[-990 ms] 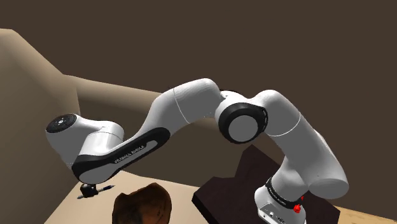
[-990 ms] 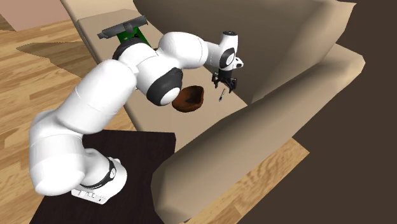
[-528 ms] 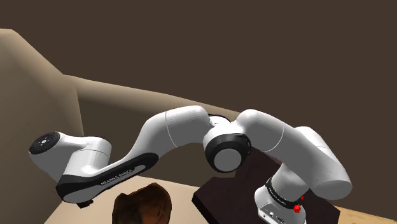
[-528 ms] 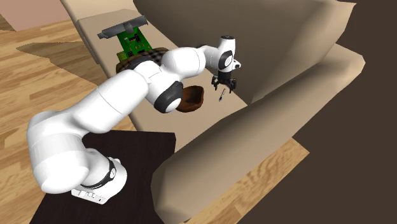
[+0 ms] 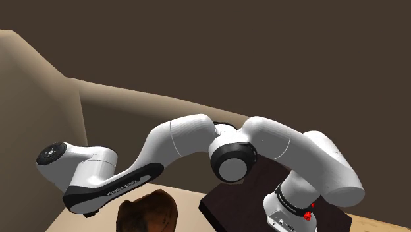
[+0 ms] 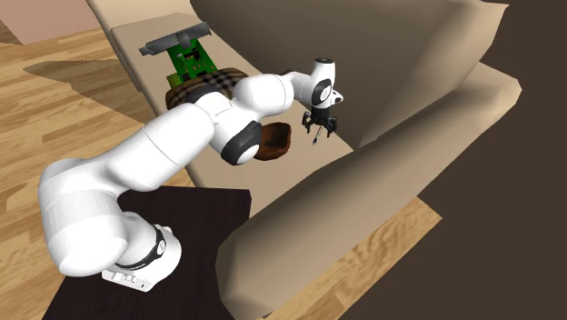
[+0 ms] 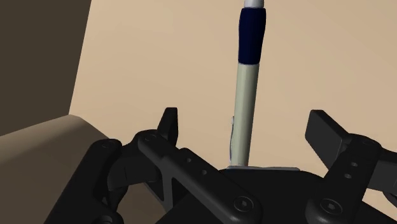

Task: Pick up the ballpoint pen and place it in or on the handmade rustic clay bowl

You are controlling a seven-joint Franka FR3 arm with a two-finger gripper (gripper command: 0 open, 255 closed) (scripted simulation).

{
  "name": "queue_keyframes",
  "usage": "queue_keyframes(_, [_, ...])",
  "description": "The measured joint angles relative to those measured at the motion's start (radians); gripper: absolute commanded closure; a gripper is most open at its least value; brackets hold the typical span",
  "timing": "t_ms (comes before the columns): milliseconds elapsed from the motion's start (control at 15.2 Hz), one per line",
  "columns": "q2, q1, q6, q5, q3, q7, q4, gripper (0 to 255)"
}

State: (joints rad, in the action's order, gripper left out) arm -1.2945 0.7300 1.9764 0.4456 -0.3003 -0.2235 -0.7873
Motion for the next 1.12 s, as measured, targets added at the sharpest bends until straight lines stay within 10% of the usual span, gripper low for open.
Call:
queue_keyframes(132, [0.000, 0.000, 0.000, 0.000, 0.000, 0.000, 0.000, 0])
queue_keyframes(198, [0.000, 0.000, 0.000, 0.000, 0.000, 0.000, 0.000, 255])
queue_keyframes(1122, [0.043, -0.009, -0.002, 0.000, -0.004, 0.004, -0.043, 255])
